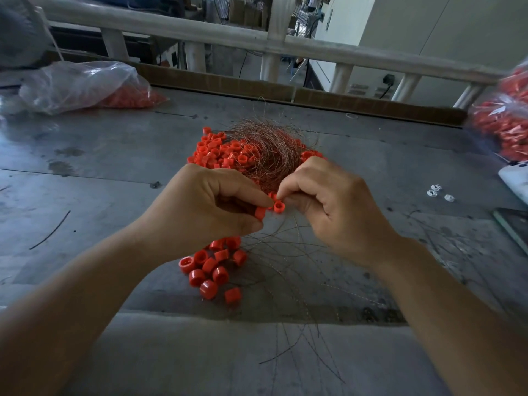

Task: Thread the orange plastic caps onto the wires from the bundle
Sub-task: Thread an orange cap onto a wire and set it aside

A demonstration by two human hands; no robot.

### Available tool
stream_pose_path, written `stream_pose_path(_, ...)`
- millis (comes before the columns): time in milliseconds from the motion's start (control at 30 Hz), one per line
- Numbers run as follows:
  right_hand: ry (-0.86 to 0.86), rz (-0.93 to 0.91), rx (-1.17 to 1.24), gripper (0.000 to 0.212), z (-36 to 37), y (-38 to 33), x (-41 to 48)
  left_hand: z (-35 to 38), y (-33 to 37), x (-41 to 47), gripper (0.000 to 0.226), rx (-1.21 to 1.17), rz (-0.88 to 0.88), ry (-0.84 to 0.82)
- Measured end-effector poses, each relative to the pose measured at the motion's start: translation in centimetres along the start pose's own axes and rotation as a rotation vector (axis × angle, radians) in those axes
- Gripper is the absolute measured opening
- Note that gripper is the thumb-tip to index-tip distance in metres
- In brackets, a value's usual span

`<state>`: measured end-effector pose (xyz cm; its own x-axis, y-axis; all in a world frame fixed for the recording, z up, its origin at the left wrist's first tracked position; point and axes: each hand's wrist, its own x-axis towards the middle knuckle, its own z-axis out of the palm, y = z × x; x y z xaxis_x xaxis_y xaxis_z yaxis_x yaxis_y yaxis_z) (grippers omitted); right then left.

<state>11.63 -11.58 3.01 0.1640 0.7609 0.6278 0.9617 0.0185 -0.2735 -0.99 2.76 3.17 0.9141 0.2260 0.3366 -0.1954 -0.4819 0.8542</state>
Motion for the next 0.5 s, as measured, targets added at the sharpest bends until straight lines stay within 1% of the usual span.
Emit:
stream_pose_path(67,-0.035,-0.049,-0.038,0.005,-0.18,0.15,0.01,-0.02,0.23,-0.09,0.030,0.008,0.000,-0.017)
stream_pose_path(133,-0.037,-0.058,-0.037,0.005,-0.42,0.32,-0.01,0.00,0.30,-0.07,0.032,0.017,0.007,-0.021)
stream_pose_path(333,0.006,0.024,-0.008,0.005,-0.54,0.25,0.05,-0.16,0.01,-0.03,0.027,-0.047,0.003,0.000)
stream_pose_path(500,-0.083,-0.091,-0.004,0.003,-0.85,0.34,-0.02,-0.03,0.11,-0.16,0.023,-0.030,-0.004,-0.015)
